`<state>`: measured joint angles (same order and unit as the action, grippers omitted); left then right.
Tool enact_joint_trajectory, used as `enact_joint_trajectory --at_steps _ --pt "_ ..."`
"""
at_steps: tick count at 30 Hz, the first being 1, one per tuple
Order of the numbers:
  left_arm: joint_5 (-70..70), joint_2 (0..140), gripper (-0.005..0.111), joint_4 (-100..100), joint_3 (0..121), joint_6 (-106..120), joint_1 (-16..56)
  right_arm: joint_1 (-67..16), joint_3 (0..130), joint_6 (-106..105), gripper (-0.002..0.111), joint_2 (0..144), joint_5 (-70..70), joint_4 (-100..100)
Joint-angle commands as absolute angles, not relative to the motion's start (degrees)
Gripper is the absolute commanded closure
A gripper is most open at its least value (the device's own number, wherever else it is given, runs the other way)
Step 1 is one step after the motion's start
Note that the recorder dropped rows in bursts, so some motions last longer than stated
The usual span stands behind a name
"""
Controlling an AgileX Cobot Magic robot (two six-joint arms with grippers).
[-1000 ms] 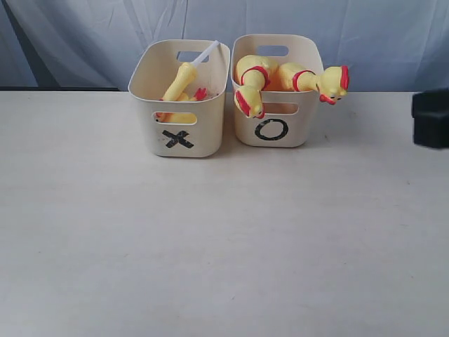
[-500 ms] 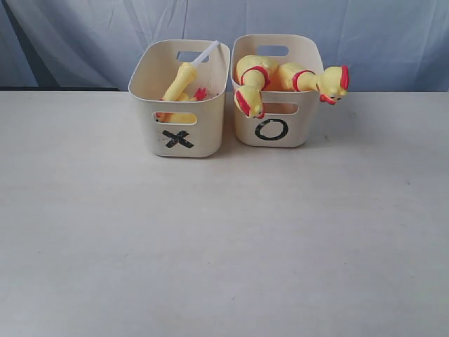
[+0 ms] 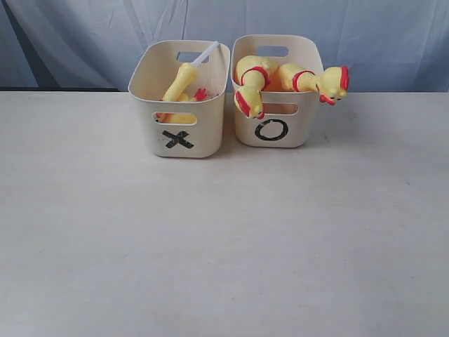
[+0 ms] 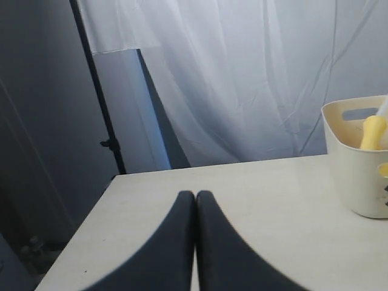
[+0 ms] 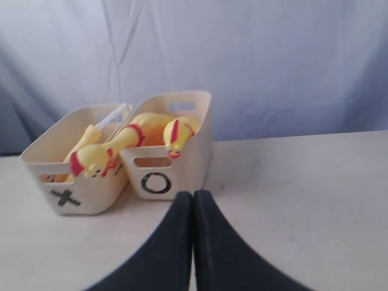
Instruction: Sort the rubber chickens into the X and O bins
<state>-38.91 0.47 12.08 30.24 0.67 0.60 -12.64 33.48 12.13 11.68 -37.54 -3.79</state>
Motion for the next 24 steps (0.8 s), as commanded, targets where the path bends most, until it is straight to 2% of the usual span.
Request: enact_joint_trajectory --at_steps 1,6,22,24 --pt "-38.3 0.0 0.106 12.5 30.1 0.5 -1.7 -6.0 33.4 12.1 0.108 6.8 -37.2 -3.5" --pt "-38.3 0.0 0.106 12.5 30.1 0.5 -1.7 -3.9 33.4 12.1 0.108 0.3 -37.2 -3.0" --pt "-38.3 0.0 0.106 12.6 30.1 0.5 -1.6 -4.0 33.3 12.1 0.108 0.0 -37.0 -1.4" --pt "-38.3 0.0 0.106 12.6 30.1 0.5 -1.6 -4.0 30.1 12.1 0.108 0.0 -32.8 -1.6"
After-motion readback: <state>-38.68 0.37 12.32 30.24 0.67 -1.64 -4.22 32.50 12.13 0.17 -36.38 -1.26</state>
